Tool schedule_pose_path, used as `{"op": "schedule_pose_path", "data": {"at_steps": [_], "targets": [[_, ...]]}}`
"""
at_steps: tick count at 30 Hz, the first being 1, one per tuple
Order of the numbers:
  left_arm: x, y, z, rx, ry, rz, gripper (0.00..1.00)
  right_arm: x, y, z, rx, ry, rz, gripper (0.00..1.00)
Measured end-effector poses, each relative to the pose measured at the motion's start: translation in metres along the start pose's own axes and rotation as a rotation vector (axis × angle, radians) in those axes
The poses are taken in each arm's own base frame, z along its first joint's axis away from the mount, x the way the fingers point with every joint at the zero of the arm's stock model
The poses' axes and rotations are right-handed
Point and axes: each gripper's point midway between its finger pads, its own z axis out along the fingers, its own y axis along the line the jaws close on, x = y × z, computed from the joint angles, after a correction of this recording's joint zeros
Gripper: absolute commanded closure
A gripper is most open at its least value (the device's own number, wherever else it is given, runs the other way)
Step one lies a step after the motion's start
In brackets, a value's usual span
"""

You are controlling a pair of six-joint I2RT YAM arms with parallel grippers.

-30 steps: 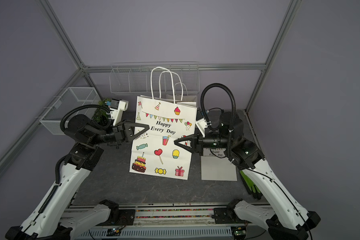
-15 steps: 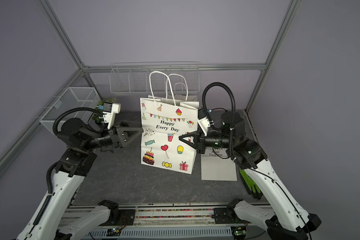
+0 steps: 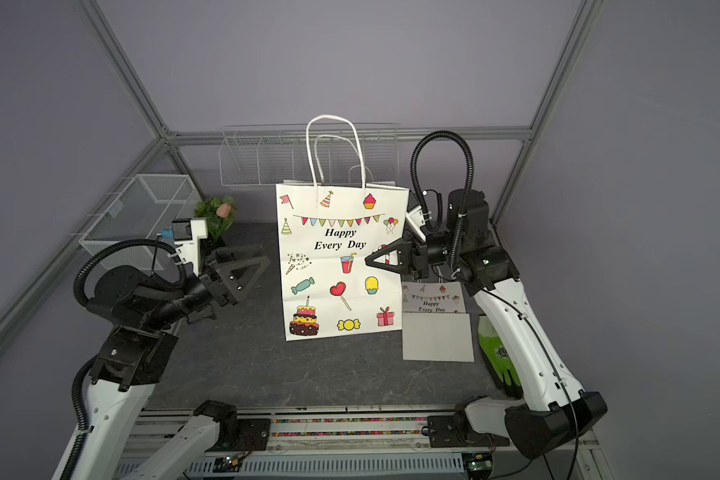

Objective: Put away the paper bag
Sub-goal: Press the paper bag.

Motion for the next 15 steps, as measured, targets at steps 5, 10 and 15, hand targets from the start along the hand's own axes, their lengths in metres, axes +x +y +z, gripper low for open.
{"op": "schedule_pose_path", "data": {"at_steps": [5, 10, 15], "targets": [[0.008, 0.013, 0.012, 0.051, -0.002, -0.012, 0.01, -0.015, -0.013, -0.005, -0.039, 0.006, -0.033, 0.93], [0.006, 0.026, 0.027, 0.093, 0.015, -0.003, 0.04, -0.027, -0.036, -0.004, -0.038, 0.005, -0.007, 0.93], [0.007, 0.008, 0.025, 0.194, 0.033, 0.034, 0.08, -0.039, -0.038, -0.004, -0.039, 0.006, -0.002, 0.93]]}}
